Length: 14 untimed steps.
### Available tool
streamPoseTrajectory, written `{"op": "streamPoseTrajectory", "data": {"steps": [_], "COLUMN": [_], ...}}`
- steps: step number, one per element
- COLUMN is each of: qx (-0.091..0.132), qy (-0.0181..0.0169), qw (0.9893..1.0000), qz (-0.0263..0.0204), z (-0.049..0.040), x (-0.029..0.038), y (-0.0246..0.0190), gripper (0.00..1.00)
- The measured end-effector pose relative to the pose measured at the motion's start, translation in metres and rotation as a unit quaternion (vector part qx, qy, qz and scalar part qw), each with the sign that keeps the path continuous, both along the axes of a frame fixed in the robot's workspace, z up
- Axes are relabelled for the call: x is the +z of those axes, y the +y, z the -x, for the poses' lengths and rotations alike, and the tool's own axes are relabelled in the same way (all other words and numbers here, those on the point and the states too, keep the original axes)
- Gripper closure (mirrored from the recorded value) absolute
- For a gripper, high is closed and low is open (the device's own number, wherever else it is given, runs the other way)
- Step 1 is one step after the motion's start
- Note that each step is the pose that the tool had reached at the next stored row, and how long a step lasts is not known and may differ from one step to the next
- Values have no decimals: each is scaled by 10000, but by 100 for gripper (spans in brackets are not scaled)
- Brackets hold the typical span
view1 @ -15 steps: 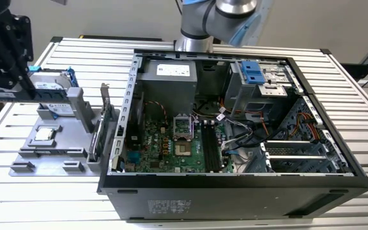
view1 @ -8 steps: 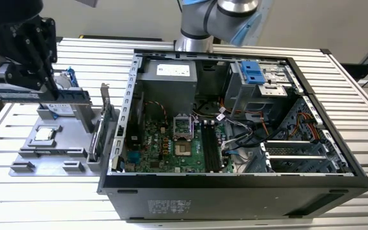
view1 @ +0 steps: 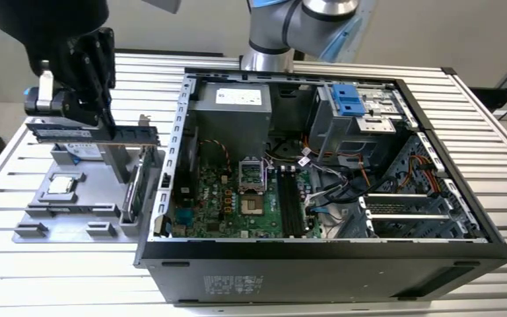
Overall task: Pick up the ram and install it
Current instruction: 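Pick up the ram and move it above insertion slot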
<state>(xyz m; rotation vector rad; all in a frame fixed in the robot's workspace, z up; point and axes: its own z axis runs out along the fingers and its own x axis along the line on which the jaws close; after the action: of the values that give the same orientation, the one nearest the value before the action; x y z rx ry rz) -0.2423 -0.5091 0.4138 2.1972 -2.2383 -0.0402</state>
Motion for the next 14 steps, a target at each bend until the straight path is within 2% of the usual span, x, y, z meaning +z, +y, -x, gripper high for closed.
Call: {"op": "streamPoseTrajectory", "data": {"steps": [14], "qx": [0], "qy": [0], "qw": [10000], "qz": [0], "z": [-634], "x": [-58], "y": [14], "gripper": [100]}}
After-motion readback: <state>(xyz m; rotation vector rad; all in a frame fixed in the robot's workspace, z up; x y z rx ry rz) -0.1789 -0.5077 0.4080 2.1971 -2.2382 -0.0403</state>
